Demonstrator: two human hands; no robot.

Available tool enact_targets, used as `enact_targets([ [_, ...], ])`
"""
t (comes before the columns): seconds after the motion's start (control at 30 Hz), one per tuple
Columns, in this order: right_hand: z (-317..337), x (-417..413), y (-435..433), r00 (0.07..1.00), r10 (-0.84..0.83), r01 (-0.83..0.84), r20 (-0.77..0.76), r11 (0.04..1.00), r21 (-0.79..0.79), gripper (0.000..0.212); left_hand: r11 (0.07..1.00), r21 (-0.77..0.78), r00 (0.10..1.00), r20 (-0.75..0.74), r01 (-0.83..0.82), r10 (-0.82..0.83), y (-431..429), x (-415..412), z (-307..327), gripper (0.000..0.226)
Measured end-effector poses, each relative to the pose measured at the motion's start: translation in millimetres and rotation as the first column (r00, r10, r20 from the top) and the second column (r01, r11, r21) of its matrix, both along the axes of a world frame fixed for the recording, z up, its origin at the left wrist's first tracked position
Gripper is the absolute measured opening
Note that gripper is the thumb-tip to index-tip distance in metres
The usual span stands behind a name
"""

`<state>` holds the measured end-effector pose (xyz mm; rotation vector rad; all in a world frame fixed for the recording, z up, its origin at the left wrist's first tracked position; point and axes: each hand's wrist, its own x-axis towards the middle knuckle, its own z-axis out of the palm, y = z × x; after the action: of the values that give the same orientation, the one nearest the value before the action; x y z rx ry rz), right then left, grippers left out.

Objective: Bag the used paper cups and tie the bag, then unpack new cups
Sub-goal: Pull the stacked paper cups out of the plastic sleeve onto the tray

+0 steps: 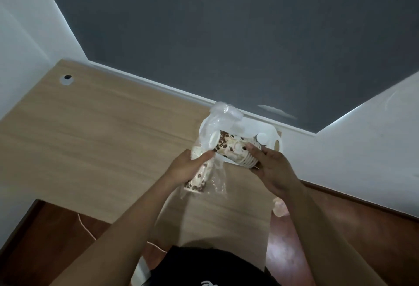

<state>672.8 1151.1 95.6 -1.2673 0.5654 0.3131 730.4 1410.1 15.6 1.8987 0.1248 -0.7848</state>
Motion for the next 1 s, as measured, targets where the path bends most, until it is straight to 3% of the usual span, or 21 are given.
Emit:
enact_targets([
  [0.1,-10,0,7,1.000,-0.007,0.008,-0.019,0.999,0.041,0.043,0.987,-0.151,0.995,-0.091,-0.056,0.042,-14,3,-4,0.058],
  [0.27,-22,-1,5,0.999,-0.044,0.039,-0.032,0.988,-0.149,0.039,0.951,-0.255,0.984,-0.057,-0.175,0.166,-24,0,6,0.033],
  [0.4,-29,-6,9,0.999,0.052,-0.053,-0.012,0.937,-0.345,0.028,0.957,-0.196,0.977,-0.025,-0.213,0.212,-34,1,7,0.040],
  [0.53,-33,-8,8,0.972,0.223,-0.228,-0.074,0.821,-0.524,0.054,0.957,-0.162,0.970,-0.009,-0.240,0.241,-46,1,10,0.057],
  [0.6,-30,-9,7,0.968,0.240,-0.243,-0.071,0.838,-0.489,0.057,0.962,-0.222,0.987,0.007,-0.156,0.161,-53,0,15,0.057],
  [0.73,-30,-7,-4,0.986,0.161,-0.166,-0.047,0.886,-0.432,0.043,0.938,-0.345,1.000,0.006,-0.022,0.026,-70,-1,32,0.037],
  [0.83,-31,-2,-13,0.995,0.087,-0.102,-0.054,0.900,-0.424,0.028,0.933,-0.355,0.998,-0.035,-0.053,0.043,-78,5,33,0.049],
  [0.9,-34,4,-19,0.999,0.013,-0.026,-0.029,0.864,-0.503,0.023,0.945,-0.310,0.994,-0.053,-0.105,0.093,-79,8,32,0.063],
  [1.0,-38,20,-38,0.990,-0.131,0.135,0.048,0.814,-0.566,0.025,0.959,-0.268,0.996,-0.040,-0.093,0.085,-77,11,31,0.061],
])
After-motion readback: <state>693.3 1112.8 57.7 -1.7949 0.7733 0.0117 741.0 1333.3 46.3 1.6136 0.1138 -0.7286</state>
